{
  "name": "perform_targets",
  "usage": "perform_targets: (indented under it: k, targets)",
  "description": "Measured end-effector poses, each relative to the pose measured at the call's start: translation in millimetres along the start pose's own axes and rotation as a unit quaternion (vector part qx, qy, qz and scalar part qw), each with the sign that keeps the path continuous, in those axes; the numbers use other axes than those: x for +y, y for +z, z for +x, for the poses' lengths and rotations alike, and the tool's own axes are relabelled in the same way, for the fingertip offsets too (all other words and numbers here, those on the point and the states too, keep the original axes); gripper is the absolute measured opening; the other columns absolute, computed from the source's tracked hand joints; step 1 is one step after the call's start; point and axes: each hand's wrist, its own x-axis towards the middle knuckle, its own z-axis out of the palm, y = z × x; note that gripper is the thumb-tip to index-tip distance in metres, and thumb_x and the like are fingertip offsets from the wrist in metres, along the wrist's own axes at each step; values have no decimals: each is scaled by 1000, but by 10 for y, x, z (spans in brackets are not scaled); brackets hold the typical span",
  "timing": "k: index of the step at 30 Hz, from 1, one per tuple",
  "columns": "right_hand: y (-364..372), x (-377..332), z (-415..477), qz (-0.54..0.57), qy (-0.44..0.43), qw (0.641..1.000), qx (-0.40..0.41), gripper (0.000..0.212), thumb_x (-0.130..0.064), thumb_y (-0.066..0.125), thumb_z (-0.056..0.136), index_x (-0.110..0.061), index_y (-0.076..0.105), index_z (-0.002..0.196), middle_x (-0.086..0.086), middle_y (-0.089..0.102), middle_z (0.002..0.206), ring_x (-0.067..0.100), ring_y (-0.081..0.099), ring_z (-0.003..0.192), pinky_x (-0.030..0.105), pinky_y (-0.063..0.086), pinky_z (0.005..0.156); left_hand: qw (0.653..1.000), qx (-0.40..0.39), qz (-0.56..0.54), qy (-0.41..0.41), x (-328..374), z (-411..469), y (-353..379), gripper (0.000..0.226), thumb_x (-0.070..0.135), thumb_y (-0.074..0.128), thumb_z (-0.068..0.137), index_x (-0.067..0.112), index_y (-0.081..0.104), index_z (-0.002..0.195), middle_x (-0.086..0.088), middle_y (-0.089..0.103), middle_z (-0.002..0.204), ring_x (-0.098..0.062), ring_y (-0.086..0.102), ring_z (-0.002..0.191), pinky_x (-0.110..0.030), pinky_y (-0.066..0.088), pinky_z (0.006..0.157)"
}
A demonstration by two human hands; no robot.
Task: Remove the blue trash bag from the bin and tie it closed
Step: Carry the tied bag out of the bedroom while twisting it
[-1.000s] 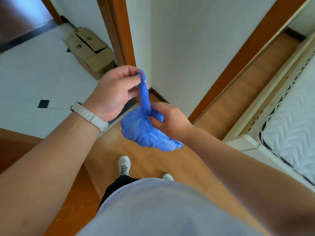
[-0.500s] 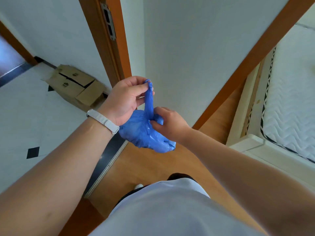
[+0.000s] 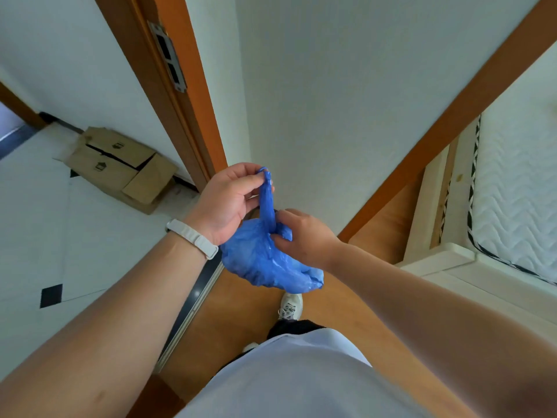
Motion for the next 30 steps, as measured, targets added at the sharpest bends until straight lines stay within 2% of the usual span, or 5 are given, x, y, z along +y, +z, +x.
perform_targets:
  k: [6,10,15,25,30]
  targets:
    - [-102,437,500,35,25,999,-21,10,-38,51,82,-37,42,79,-12,48,76,12,53,69,28,38,63,997,9,59,-49,-29,706,128,11,1,53,89,7,62,86,-9,63,79,-21,61,78,-34,52,82]
    - [-165,684,803,64,66,996,-22,13,-37,51,82,-24,52,85,-4,57,84,19,57,76,30,42,66,993,21,83,-77,-14,1206,256,11,2,53,89,8,61,85,-7,63,79,-18,61,74,-30,53,74]
    - [-215,913,1085,99,73,992,-34,10,-35,53,83,-39,45,85,-6,57,87,18,57,78,26,39,69,990,34,102,-87,-77,1616,260,8,3,53,90,7,60,88,-10,60,80,-22,57,78,-34,51,80]
    - [127,1411,1606,78,125,988,-47,16,-35,52,85,-30,55,101,-12,51,86,16,51,76,28,35,66,986,19,91,-138,-464,2322,-127,14,2,50,91,10,60,84,-10,60,84,-21,60,82,-37,52,88]
    - [688,1849,1889,65,135,989,-19,12,-27,58,84,-20,58,93,-6,54,88,24,55,79,33,43,67,981,-9,86,-176,-1023,2739,-470,14,-1,50,91,8,59,83,-9,62,78,-17,66,67,-30,56,70]
